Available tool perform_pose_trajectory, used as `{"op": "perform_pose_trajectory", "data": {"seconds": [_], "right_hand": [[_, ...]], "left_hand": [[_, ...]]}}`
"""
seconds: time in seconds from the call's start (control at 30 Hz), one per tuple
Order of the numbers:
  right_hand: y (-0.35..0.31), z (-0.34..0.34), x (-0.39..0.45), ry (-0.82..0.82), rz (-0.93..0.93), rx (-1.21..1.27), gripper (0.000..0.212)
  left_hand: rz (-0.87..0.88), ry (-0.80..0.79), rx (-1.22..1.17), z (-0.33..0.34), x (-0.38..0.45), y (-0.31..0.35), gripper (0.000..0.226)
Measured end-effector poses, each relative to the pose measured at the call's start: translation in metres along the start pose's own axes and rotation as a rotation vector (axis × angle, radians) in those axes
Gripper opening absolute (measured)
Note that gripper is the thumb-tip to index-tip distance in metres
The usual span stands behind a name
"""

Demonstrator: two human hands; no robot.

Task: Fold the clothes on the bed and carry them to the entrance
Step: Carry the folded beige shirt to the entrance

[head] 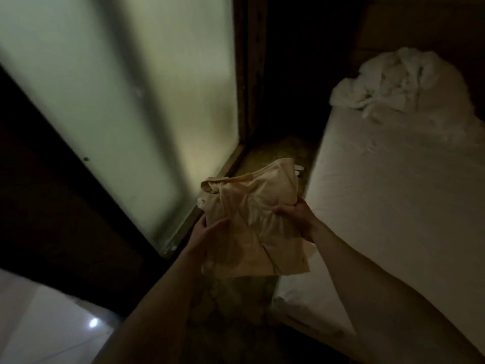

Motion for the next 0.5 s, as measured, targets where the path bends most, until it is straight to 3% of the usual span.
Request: {"op": "perform_pose_trajectory", "data": {"seconds": [0.1,0.2,0.3,0.43,0.5], "right_hand": [[-0.019,0.069,-0.001,-0.098,-0.033,-0.025,0.05],[-0.034,0.131,0.0,-0.161,-0.091,-0.054,0.051],[-0.037,0.192,0.0,-0.244,-0.099,-0.068,0.076],[-0.046,0.268,-0.003,-0.376,-0.098,-0.073,0.071],[-0.05,0.303,-0.004,-0.447,-0.083,-0.101,0.068]], "left_hand": [[0.013,0.053,-0.024,-0.062,-0.012,0.011,0.076],[0.037,0.084,-0.085,-0.118,-0.024,0.018,0.063],[0.034,0.149,-0.119,-0.173,-0.038,0.021,0.058],[0.012,0.276,-0.108,-0.245,-0.064,0.026,0.092],[-0.013,0.348,-0.12,-0.271,-0.079,0.024,0.098]]}}
Point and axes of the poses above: each hand's wrist, its own x-axis towards the middle knuckle, its own z-axis out of the palm, y = z × x, the point moved 8 cm from there along x, towards the middle knuckle, and after that the axes turned 3 degrees about z, right-handed, at the moved point
